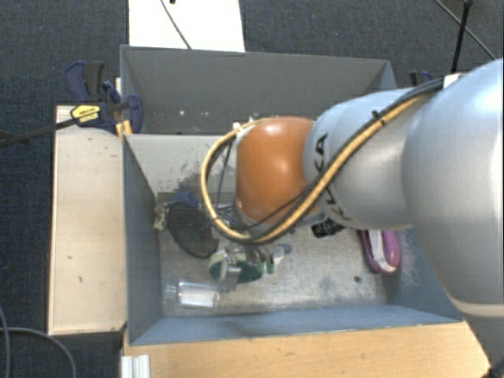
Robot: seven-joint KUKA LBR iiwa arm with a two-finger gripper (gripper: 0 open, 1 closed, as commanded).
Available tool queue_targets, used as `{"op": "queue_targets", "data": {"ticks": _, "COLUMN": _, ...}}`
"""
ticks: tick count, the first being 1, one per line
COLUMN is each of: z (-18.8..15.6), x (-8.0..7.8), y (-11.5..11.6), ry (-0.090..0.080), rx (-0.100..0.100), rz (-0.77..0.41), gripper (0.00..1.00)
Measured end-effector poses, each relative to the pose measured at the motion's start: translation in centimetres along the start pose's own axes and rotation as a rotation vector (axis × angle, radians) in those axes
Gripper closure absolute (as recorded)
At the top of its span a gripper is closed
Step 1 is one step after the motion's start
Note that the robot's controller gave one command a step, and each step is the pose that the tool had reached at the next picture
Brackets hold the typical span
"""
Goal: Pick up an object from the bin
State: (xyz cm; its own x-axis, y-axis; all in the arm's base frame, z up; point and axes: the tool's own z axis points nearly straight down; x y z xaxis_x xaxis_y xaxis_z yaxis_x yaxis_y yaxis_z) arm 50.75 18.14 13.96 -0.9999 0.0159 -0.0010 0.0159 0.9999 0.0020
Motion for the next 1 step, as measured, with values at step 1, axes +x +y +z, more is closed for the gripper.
{"op": "queue_targets", "data": {"ticks": 1, "z": 6.76, "x": -8.43, "y": -0.26, "ry": 0.001, "rx": -0.001, "rz": -0.253, "gripper": 0.0}}
